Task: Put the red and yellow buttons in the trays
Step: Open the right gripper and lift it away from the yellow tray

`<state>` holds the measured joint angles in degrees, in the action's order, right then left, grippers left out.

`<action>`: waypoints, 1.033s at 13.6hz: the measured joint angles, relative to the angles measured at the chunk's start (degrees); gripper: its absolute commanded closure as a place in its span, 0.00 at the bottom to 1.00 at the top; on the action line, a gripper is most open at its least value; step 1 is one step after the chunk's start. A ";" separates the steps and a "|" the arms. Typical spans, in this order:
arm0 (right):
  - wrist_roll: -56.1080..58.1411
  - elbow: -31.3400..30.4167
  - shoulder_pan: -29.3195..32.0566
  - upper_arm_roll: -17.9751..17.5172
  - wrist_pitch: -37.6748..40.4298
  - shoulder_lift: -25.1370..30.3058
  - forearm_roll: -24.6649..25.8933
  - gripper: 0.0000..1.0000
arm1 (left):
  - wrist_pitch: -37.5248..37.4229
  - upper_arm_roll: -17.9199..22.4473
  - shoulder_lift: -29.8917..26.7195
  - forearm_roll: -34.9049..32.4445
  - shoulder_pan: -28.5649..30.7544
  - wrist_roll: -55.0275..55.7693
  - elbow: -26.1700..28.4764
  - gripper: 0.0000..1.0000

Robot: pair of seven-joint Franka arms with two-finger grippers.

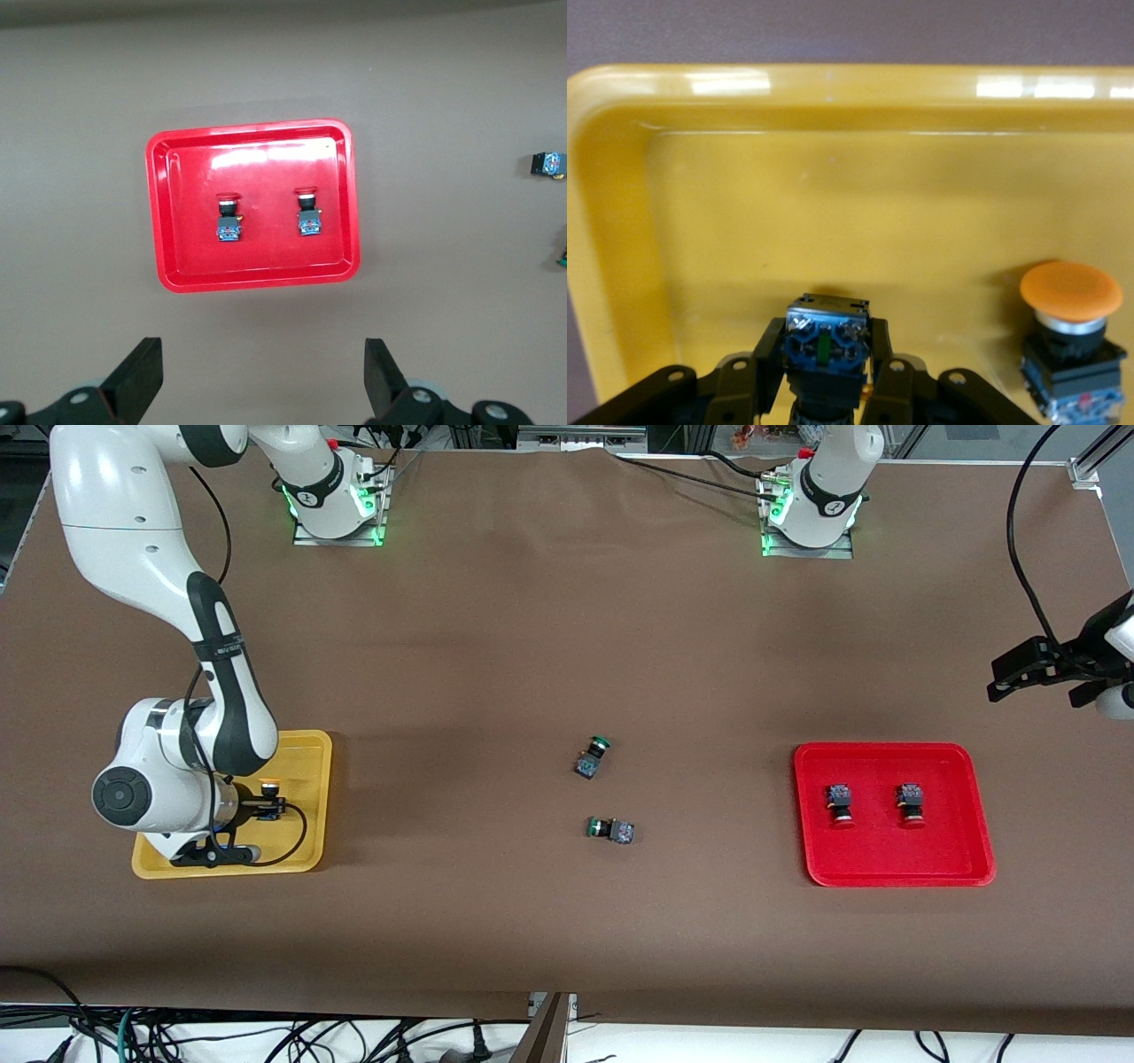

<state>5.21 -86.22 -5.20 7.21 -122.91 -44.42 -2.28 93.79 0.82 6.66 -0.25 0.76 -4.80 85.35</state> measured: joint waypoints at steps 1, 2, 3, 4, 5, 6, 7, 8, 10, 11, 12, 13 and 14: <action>0.43 -0.57 0.24 0.00 -1.03 0.00 0.00 0.48 | 0.00 0.10 -0.23 0.00 -0.29 0.04 0.29 0.00; 0.58 -0.98 0.37 0.00 -1.73 0.00 -0.01 0.15 | 0.00 0.11 -0.29 0.11 -0.32 0.14 0.36 0.00; 0.60 -1.02 0.42 0.00 -1.96 0.02 -0.01 0.11 | 0.00 0.10 -0.31 0.33 -0.32 0.36 0.36 0.00; 0.62 -0.99 0.45 0.00 -2.12 0.04 -0.01 0.02 | 0.00 0.08 -0.31 0.51 -0.35 0.61 0.36 0.00; 0.66 -0.86 0.52 0.00 -2.28 0.16 -0.01 0.01 | 0.00 -0.03 -0.32 0.57 -0.40 0.83 0.36 0.00; 0.73 -0.69 0.60 0.00 -2.33 0.54 -0.01 0.01 | -0.03 -0.12 -0.33 0.76 -0.50 1.19 0.36 0.00; 0.81 -0.50 0.67 0.04 -2.21 1.22 -0.01 0.01 | -0.20 -0.13 -0.36 1.23 -0.65 1.51 0.36 0.00; 1.06 -0.21 0.71 0.06 -1.46 2.26 -0.01 0.01 | -0.46 -0.13 -0.41 1.46 -0.77 1.70 0.36 0.00; 2.55 1.23 0.74 0.08 2.88 5.04 0.01 0.01 | -0.81 -0.13 -0.55 1.48 -0.92 1.73 0.37 0.00; 3.65 2.38 0.74 0.08 5.64 6.49 0.01 0.01 | -0.98 -0.13 -0.62 1.48 -0.97 1.73 0.37 0.00; 4.69 3.51 0.74 0.08 8.16 7.94 0.02 0.01 | -1.17 -0.13 -0.70 1.48 -1.10 1.73 0.38 0.00; 5.16 4.51 0.73 0.07 10.74 9.43 0.02 0.01 | -1.31 -0.14 -0.79 1.48 -1.32 1.73 0.39 0.00; 5.38 5.22 0.69 0.03 13.38 10.99 0.02 0.01 | -1.42 -0.14 -0.84 1.48 -1.52 1.73 0.39 0.00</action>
<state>10.60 -81.00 -4.51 7.25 -109.53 -33.43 -2.26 92.37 0.68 5.82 1.23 -0.77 -3.07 85.74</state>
